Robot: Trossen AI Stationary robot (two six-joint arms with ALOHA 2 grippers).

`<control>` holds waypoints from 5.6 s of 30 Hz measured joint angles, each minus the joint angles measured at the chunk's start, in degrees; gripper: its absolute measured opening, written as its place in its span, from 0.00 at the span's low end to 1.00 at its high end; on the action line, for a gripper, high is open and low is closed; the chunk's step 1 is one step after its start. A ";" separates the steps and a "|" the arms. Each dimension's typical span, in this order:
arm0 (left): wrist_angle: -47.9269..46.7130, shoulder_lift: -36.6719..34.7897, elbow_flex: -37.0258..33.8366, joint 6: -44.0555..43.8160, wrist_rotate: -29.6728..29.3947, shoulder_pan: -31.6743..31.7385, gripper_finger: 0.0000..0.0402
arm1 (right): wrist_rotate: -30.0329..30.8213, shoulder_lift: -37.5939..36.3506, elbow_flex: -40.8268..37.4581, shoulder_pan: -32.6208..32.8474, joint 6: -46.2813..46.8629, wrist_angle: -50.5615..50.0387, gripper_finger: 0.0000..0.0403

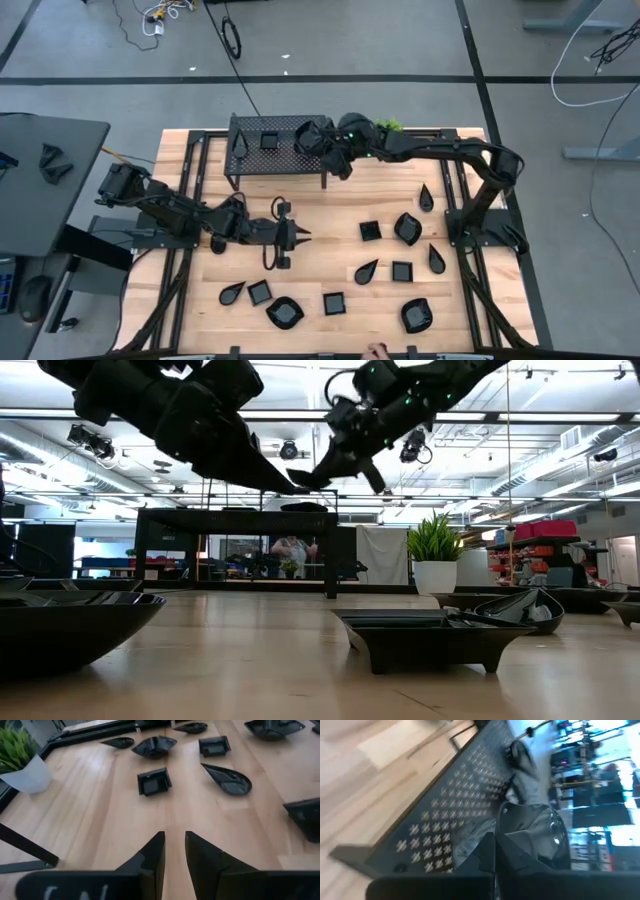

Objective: Pick & Place Mini shaped plates
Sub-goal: Stack the black leaf shaped plate on top of the black leaf shaped plates on the shelf, then stack the black square plate on top of the black square plates on the shelf

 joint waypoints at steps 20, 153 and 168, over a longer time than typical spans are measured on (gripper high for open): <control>1.58 0.00 0.02 -0.15 0.02 0.22 0.19 | -0.89 2.96 0.15 -1.59 -0.83 0.44 0.03; 12.94 7.33 7.91 13.98 18.59 -2.03 0.45 | 17.10 -17.59 -42.04 43.31 45.94 32.88 0.01; 11.34 9.99 9.81 12.71 18.58 0.37 0.30 | 17.08 -17.59 -42.04 43.31 45.29 33.15 0.01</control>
